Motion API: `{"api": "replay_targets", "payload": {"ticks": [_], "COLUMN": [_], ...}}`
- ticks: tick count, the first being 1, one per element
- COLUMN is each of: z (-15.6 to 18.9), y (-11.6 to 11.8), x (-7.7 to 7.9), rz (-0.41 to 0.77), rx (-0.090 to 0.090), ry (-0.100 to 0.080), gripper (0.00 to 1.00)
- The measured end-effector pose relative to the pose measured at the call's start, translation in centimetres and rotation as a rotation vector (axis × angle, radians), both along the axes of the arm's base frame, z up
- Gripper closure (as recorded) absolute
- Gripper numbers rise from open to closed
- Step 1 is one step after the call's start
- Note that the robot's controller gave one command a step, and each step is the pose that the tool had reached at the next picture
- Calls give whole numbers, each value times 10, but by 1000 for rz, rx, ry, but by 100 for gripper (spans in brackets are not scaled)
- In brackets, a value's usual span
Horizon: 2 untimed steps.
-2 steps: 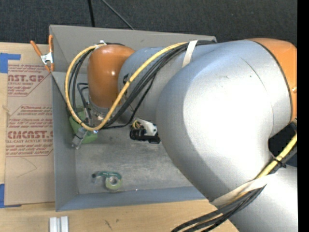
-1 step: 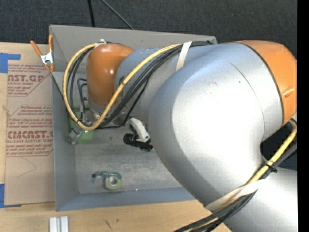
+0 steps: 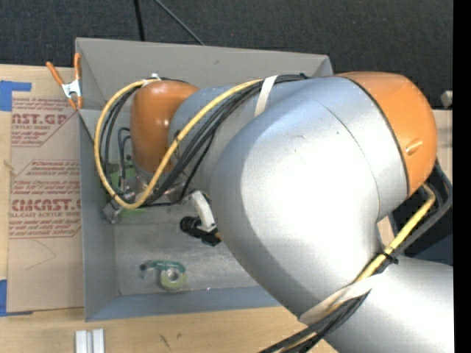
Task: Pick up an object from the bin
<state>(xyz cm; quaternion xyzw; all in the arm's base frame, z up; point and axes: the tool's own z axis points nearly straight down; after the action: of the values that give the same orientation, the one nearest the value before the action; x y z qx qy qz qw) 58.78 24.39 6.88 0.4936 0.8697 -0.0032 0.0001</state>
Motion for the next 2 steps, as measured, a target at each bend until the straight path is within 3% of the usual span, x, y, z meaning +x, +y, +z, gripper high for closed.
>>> {"api": "replay_targets", "payload": {"ticks": [1,2], "z": [0,-1], "y": [-1,-1], "x": [0,-1], "rz": [1,1], "rx": [-2,-3], "ry": [0,5], "gripper": [0,100]}}
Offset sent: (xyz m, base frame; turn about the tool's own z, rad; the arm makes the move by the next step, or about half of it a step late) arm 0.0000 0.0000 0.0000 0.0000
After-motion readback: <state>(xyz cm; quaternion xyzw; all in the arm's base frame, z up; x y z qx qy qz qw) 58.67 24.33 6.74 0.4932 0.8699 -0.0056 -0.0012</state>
